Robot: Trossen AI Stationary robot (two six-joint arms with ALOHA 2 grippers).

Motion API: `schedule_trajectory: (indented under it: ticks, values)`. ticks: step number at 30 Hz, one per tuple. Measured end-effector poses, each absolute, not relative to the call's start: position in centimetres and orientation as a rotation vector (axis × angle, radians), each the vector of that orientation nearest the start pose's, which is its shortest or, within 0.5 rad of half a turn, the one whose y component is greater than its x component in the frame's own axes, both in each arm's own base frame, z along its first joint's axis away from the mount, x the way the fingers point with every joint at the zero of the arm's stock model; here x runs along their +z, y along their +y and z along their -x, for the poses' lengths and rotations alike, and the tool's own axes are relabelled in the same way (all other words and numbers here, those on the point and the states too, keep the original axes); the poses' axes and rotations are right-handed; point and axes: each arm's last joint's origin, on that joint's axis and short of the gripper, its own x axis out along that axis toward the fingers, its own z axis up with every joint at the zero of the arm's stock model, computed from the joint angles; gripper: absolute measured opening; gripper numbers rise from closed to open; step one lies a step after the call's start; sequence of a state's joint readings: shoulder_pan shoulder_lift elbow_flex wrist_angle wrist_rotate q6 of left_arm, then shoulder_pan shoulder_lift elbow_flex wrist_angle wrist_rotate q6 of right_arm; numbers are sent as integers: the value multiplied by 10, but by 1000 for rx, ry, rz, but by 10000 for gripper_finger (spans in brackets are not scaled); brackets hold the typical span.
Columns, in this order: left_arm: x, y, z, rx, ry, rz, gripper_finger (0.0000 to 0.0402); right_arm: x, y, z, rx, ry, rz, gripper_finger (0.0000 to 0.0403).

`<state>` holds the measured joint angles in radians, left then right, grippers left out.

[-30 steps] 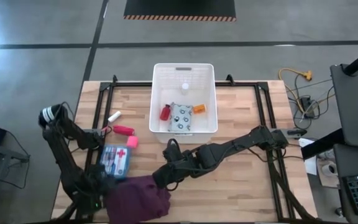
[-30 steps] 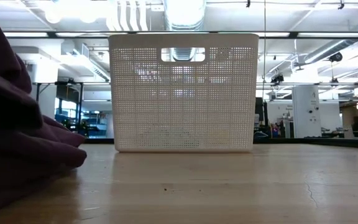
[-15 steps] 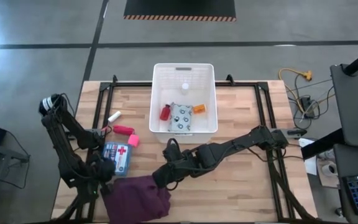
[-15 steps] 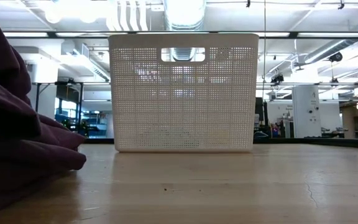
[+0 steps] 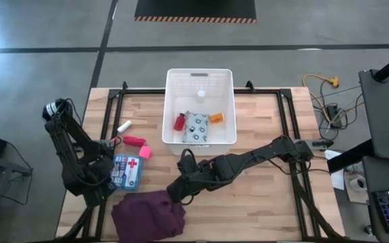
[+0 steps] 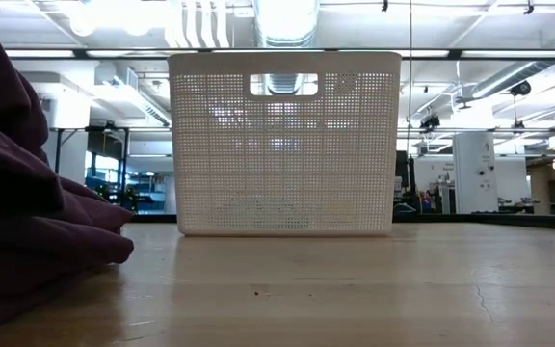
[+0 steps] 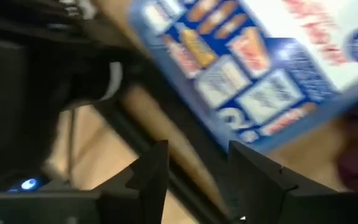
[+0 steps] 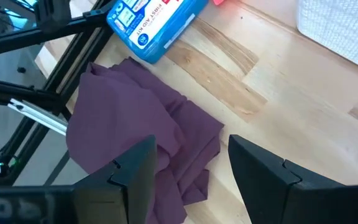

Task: Pick & place medical supplies in basket/bin
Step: Put the blue first aid kit into the white bin

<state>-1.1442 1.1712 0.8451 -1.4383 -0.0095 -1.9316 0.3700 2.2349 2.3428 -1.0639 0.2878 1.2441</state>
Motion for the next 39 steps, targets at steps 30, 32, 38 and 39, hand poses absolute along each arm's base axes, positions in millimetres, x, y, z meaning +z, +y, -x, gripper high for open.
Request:
schedule_trajectory:
  ticks: [30, 32, 38, 39]
  values:
    - [174, -130, -130, 566, 1377, 652, 104, 319, 161, -447, -488, 801, -854, 192]
    - [169, -125, -139, 579, 1377, 650, 104, 319, 161, -446, -489, 801, -857, 192]
    - [187, -116, -166, 553, 1231, 575, 104, 320, 163, -445, -485, 801, -860, 192]
    - [189, -114, -171, 562, 1191, 565, 104, 321, 163, -445, -484, 800, -861, 192]
